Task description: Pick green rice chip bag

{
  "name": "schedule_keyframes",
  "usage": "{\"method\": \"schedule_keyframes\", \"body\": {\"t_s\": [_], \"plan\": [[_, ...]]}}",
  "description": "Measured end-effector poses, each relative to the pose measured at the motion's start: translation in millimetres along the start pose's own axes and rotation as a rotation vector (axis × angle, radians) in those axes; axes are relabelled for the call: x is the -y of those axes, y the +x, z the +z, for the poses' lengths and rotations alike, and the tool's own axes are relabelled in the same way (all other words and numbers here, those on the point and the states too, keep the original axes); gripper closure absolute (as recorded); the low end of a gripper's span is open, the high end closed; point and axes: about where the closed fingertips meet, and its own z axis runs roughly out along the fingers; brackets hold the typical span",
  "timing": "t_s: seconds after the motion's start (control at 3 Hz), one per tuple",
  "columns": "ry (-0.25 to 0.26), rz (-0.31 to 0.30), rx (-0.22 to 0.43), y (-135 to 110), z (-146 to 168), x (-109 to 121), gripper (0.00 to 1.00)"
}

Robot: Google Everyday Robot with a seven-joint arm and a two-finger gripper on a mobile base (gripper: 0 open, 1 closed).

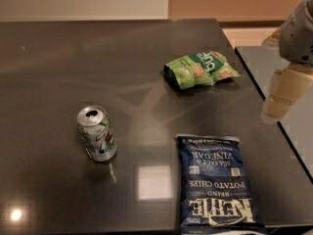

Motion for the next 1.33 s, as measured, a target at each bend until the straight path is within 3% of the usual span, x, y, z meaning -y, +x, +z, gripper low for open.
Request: {"method": "schedule_keyframes", "body": {"t_s": [0.67,1.33], "plan": [[-0.015,-0.067,-0.006,-21.4,64.9,92.2,0.00],[-0.051,-0.178,-0.002,-46.1,121.7,144.9,0.00]]}}
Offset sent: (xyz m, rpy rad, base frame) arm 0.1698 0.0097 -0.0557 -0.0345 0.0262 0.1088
